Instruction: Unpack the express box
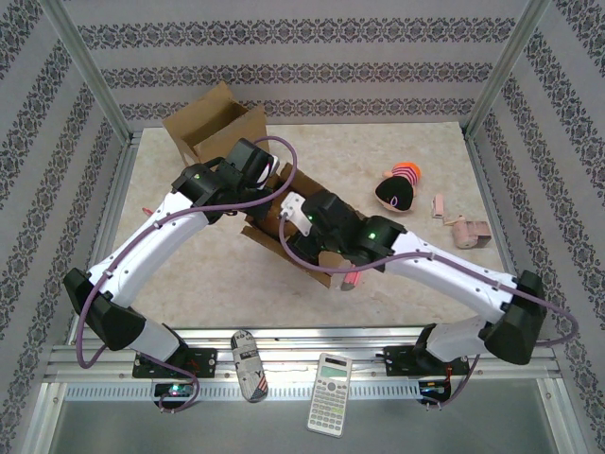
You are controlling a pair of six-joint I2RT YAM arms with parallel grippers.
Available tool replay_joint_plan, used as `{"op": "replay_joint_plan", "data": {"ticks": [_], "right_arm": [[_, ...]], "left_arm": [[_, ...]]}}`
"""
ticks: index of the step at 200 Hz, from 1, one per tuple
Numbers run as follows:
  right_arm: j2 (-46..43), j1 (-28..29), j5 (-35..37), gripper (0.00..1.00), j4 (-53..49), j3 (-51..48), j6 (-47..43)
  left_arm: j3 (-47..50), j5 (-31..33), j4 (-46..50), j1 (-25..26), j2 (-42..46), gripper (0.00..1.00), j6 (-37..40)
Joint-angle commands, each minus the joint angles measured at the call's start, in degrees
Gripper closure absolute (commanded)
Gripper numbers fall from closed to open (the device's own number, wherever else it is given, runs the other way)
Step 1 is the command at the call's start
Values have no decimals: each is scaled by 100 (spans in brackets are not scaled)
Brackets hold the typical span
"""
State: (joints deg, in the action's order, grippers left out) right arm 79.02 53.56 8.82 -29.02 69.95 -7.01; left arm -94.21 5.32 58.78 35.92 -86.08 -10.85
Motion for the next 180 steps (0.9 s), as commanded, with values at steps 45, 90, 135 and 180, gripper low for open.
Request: {"op": "replay_joint_plan", "data": {"ticks": [45,90,135,180], "right_arm": [[910,-415,141,15,804,5,37],[1559,-477,-52,11,1044,97,108],[2002,-560,-254,22,1132,199,258],[1818,-636,-436,76,1185,133,460]], "left_arm": [[-71,-171,-103,-37,243,100,-163],[-71,-294,-168,-41,193,100,-170],[-80,-411,-205,-36,136,100,-198],[-71,-104,-69,-39,126,100,-341]]}}
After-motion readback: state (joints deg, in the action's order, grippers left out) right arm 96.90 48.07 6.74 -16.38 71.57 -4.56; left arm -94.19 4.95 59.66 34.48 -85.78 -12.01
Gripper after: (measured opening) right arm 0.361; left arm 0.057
